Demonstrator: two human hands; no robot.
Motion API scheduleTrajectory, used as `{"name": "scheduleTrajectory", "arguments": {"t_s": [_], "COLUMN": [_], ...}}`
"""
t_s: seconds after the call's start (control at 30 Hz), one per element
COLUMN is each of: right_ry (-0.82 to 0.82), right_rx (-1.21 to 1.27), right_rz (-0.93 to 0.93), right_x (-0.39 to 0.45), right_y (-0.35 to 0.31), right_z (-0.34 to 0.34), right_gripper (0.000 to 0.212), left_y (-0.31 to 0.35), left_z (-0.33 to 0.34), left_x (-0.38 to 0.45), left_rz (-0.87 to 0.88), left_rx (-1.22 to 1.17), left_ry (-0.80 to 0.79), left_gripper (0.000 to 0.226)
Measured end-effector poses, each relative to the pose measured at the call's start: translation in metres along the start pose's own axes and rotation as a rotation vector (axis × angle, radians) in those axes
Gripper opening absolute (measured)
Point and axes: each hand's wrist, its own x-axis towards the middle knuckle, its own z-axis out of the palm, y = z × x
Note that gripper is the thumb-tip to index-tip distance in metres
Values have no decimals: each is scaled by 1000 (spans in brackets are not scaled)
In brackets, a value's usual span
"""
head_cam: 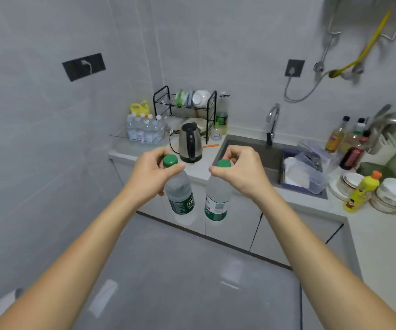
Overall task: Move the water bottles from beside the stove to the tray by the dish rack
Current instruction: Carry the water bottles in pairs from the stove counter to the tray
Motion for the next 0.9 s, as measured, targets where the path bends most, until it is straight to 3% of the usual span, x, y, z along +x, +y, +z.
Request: {"name": "scheduleTrajectory", "arguments": {"t_s": [0.33, 0.63, 0.9], "right_ry": [-234, -225, -114], "right_rx": [59, 48, 44], "right_rz": [-51, 0, 34], "right_x": [189, 329, 444], "right_y": [7, 4, 13], "right_z": [162, 317, 388], "right_gripper": [41, 38, 44], "left_y": [-100, -213, -279], "left_z": [-86, -151, -175], "left_x": [126, 280, 414], "left_rz": [-179, -143, -182], "left_rx": [20, 78, -53], "left_ry": [377, 277, 250], "left_gripper": [24, 22, 25]}}
